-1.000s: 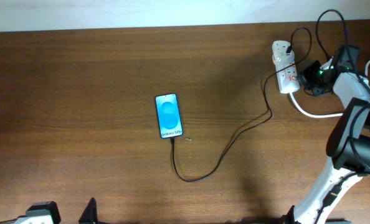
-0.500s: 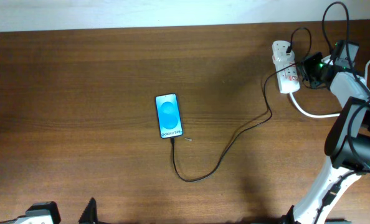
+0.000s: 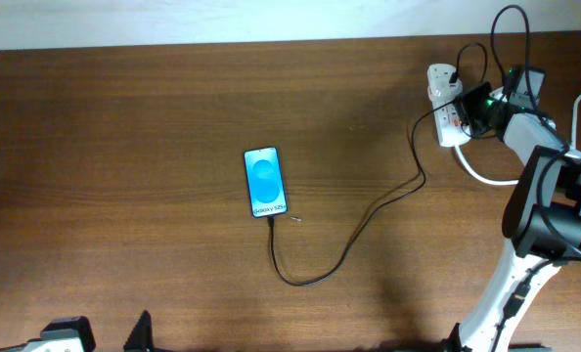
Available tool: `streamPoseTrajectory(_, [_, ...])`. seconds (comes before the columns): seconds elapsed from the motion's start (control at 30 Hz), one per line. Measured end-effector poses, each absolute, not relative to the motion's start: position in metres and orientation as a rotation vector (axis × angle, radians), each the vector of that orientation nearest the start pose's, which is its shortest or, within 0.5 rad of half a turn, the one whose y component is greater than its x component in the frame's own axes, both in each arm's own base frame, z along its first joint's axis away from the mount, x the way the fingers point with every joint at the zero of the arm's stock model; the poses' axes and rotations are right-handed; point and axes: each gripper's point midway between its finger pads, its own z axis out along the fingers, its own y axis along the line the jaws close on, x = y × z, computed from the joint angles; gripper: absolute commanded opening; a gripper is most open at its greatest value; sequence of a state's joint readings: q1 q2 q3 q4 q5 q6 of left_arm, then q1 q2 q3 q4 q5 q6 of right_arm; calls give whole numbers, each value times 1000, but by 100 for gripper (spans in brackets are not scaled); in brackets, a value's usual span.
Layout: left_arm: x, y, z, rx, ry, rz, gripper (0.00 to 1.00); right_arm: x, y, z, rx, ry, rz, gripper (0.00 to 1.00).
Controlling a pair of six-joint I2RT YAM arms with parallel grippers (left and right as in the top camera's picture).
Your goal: Plug charger to phone and switch on socket
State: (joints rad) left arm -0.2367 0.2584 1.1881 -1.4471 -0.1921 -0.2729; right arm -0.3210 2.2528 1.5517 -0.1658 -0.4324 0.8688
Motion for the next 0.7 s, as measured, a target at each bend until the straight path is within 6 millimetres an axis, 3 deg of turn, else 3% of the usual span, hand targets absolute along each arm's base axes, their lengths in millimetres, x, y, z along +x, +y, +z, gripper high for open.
streamPoseTrajectory(0.7, [80, 15, 293, -154, 2074, -111, 99, 555, -107, 33, 1129, 2199, 760, 4])
